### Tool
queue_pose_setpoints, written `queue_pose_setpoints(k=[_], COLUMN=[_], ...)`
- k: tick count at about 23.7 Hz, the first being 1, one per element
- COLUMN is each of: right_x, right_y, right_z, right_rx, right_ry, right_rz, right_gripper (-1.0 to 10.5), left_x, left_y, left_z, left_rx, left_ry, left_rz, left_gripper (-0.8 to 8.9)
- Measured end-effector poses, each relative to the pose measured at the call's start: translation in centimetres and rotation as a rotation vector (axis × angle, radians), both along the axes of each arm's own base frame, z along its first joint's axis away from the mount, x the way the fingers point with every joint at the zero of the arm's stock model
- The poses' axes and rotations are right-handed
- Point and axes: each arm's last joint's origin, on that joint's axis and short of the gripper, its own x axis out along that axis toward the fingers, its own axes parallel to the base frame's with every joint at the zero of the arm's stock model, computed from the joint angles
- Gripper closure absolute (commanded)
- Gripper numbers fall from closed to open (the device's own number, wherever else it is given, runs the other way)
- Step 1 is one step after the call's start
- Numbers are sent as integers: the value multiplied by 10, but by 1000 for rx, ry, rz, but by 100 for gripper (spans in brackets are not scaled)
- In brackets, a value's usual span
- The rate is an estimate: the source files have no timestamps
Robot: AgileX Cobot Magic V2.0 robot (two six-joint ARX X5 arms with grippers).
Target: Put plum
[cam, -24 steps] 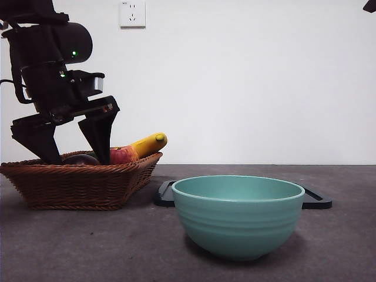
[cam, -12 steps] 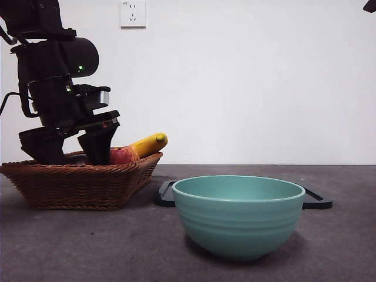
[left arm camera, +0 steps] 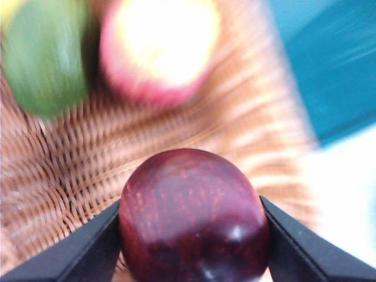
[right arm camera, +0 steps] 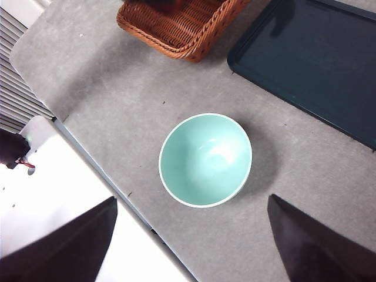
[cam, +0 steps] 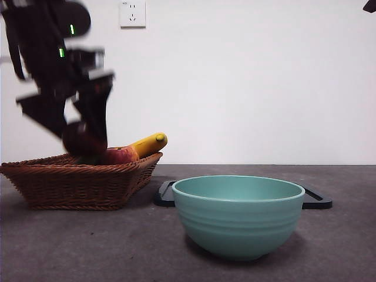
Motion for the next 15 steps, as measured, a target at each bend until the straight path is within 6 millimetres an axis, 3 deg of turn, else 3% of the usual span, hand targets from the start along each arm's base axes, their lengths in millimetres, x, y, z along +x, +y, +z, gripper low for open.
queue_pose_setpoints(k=[4, 7, 11, 15], right_x=[1, 2, 2, 2], right_y=[0, 0, 0, 0], right_z=[1, 1, 1, 1], right_rx=[4, 4, 4, 4], right_ry=[-21, -22, -22, -22], right_rz=[-2, -2, -3, -3], right_gripper=[535, 535, 535, 535], left_x=[-43, -77, -102, -113], left_y=[-18, -42, -79, -115], left_z=[46, 68, 66, 45], left_rx=[-62, -116, -124, -90], left_ry=[-100, -158, -140, -72], left_rz=[-114, -251, -410, -531], left_gripper=[542, 542, 542, 543])
